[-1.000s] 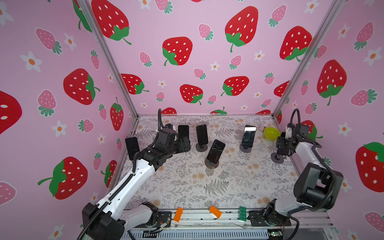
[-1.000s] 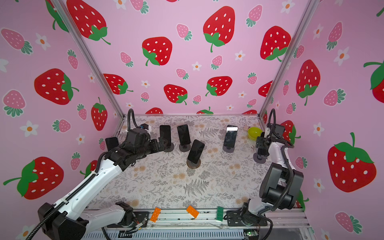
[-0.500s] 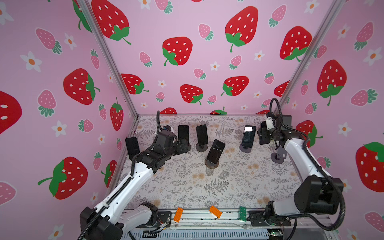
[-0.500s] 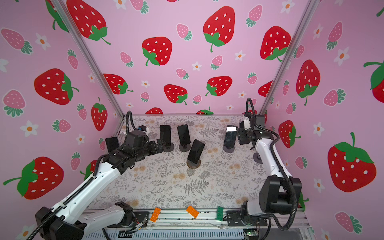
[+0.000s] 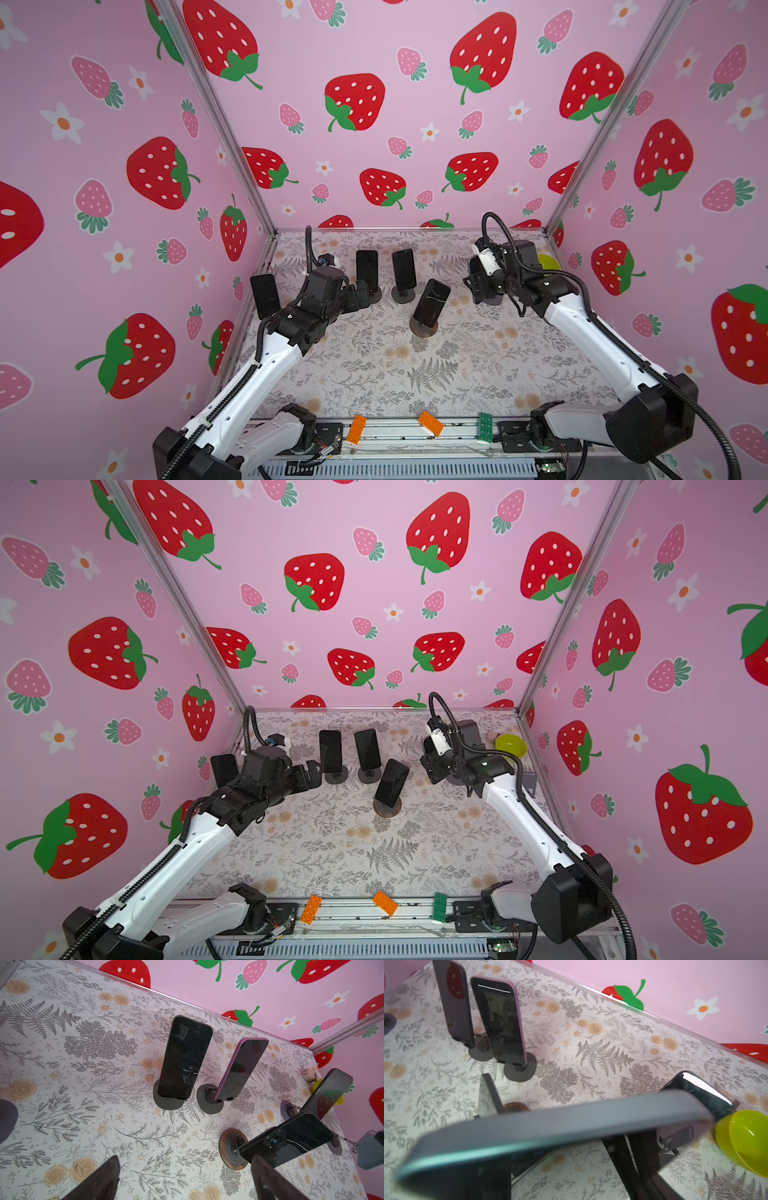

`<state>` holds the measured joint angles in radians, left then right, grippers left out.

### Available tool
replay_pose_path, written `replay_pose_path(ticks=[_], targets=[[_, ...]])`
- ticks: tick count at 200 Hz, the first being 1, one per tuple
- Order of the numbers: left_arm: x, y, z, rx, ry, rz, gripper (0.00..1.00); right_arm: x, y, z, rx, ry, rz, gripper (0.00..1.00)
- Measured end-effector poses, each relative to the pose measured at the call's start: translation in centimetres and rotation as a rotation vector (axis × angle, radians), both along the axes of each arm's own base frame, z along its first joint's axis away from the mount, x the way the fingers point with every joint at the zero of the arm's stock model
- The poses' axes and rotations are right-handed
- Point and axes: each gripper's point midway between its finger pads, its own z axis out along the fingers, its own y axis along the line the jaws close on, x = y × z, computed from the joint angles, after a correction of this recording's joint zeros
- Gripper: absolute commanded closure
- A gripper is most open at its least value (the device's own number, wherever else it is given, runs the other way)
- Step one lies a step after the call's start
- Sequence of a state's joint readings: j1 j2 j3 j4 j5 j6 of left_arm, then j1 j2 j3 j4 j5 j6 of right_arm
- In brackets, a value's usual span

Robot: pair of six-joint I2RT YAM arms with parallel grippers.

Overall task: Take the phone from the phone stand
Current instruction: 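Lower the right gripper onto the black phone's top edge and close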

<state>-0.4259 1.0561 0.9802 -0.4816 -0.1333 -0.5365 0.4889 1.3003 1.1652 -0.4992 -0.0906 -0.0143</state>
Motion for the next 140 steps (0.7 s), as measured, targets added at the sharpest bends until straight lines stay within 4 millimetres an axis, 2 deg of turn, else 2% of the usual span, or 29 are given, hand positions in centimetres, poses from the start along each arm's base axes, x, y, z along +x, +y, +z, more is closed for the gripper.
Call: replay_pose_path(ticks=[30, 60, 94, 120, 140], targets=[[0.5, 0.3, -0.5, 0.026, 0.007, 0.008, 0.01, -2.8, 2.2, -1.3, -0.061, 0.047, 0.067, 0.36], [0.8, 0.4, -0.8, 0.029, 0.011, 0.014, 0.01, -5.2, 3.1, -2.4, -0.119, 0.095, 0.121, 0.36], [1.2, 0.2, -0.7, 0.014, -0.01, 0.021, 0.01, -7.2, 3.9, -2.2, -0.137, 0.099, 0.172, 0.36], [1.2, 0.8, -1.9, 0.019, -0.004, 0.056, 0.01, -9.0, 5.8, -2.1, -0.138, 0.09, 0.244, 0.36], [1.5, 0.9, -2.8, 0.021, -0.015, 0.067, 0.01, -10.6, 7.7, -2.9, -0.153, 0.117, 0.311, 0.36]])
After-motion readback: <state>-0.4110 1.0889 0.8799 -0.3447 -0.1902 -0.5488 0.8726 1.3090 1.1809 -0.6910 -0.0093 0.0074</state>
